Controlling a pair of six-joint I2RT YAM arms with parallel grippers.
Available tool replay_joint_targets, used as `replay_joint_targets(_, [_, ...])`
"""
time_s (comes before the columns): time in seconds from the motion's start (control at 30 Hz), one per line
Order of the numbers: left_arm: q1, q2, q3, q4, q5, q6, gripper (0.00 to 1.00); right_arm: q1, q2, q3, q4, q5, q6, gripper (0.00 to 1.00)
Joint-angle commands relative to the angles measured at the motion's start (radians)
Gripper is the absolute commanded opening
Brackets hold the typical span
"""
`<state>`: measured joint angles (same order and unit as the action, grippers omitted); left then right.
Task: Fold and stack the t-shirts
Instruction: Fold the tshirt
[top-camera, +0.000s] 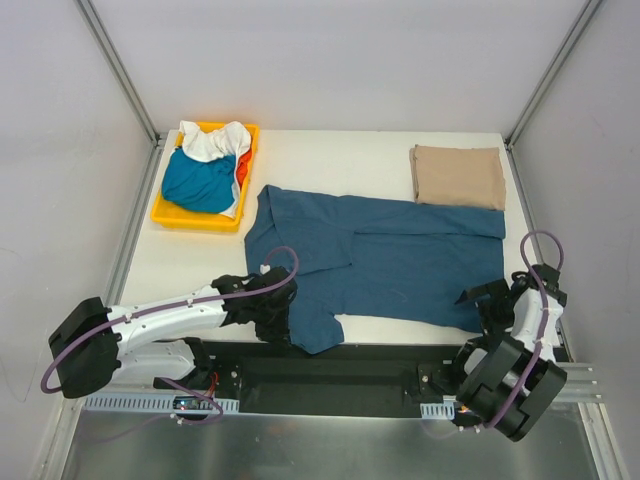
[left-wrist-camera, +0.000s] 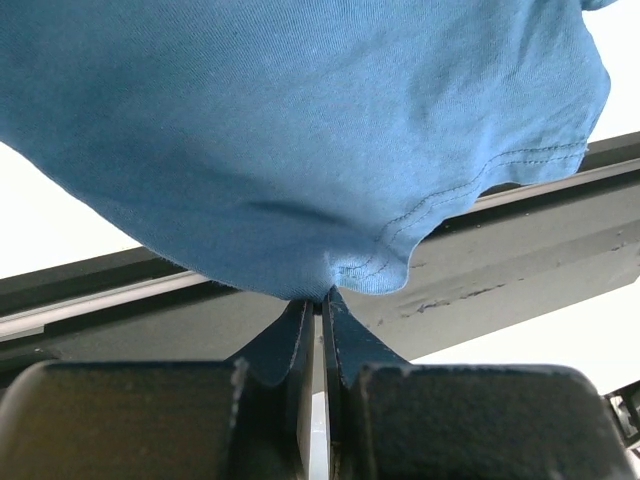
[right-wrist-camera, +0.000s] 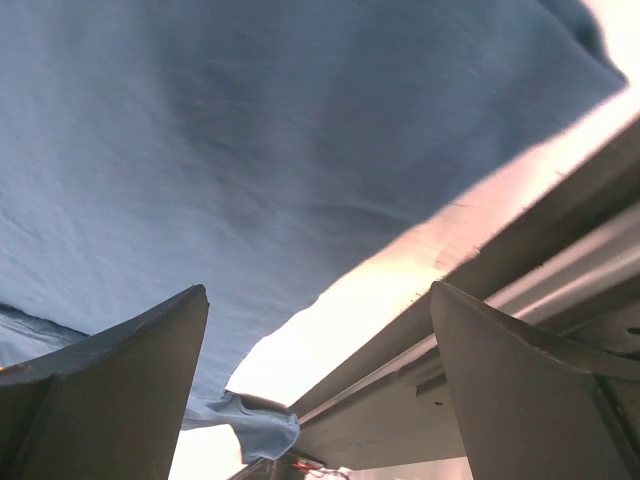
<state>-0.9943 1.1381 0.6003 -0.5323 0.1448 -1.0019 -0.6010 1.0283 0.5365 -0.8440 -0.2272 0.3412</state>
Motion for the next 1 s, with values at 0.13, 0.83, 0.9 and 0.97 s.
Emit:
replay_joint_targets(0.13, [0.034,-0.02,0.038,-0.017,-0.011,0.043,0.0,-0.065,-0.063,0.056,-0.113,0.092,-0.027,0.99])
replay_joint_targets(0.83, [0.166,-0.034,0.05,-0.017,0.098,0.177,0.0,-0.118,0.042,0.008,0.106,0.288,0.039,0.82])
replay_joint_targets(0.9, [0.189,-0.015,0.049,-0.017,0.119,0.189,0.0,-0.121,0.071,0.008,0.125,0.29,0.041,0.8])
replay_joint_targets(0.97, [0.201,0.002,0.056,-0.017,0.134,0.204,0.0,-0.123,0.099,0.011,0.143,0.287,0.044,0.79])
